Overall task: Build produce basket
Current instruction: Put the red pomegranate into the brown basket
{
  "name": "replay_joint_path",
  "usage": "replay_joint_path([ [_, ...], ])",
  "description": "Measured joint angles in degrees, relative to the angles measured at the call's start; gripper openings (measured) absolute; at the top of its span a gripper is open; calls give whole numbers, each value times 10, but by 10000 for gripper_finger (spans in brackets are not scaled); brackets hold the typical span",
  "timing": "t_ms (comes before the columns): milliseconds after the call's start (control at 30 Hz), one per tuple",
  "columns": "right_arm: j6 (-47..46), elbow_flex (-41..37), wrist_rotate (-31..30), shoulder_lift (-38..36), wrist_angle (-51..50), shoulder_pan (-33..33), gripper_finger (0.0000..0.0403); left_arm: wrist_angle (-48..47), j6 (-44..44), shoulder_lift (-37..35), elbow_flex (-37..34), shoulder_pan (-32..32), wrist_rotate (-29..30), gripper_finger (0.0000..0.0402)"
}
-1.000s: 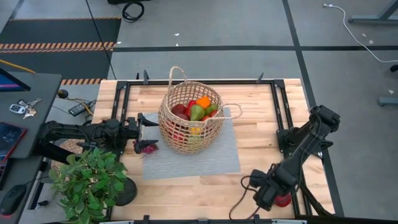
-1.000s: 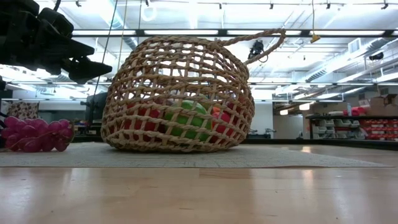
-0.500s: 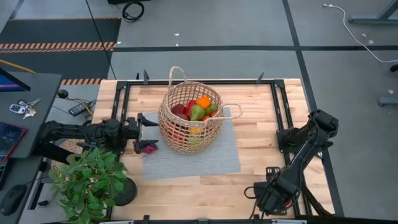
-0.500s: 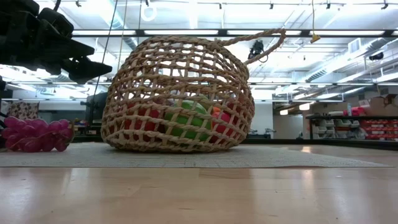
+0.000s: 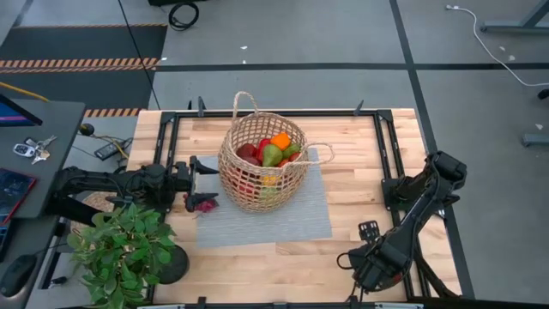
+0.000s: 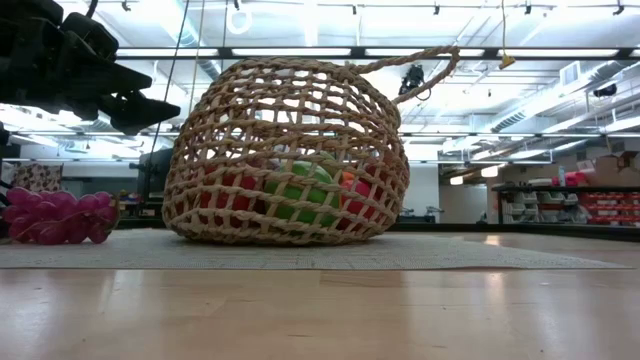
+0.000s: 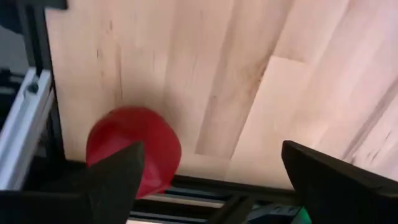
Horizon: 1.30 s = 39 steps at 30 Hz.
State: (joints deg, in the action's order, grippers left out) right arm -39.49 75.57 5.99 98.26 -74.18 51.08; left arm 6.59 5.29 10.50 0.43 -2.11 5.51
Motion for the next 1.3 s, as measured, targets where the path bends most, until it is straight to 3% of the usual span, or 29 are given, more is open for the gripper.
replay_joint_path([
  [333, 141, 0, -10, 0, 11, 65, 397, 0, 0, 0, 0, 0, 0, 386],
  [733, 123, -30, -77, 1, 82, 170, 400, 0, 0, 0, 0, 0, 0, 386],
  [833, 120, -48, -106, 1, 92, 179, 400, 0, 0, 0, 0, 0, 0, 386],
  [1033, 87, -87, -83, 3, 133, 179, 400, 0, 0, 0, 0, 0, 0, 386],
  [1300, 90, -127, -96, 2, 167, 174, 400, 0, 0, 0, 0, 0, 0, 386],
])
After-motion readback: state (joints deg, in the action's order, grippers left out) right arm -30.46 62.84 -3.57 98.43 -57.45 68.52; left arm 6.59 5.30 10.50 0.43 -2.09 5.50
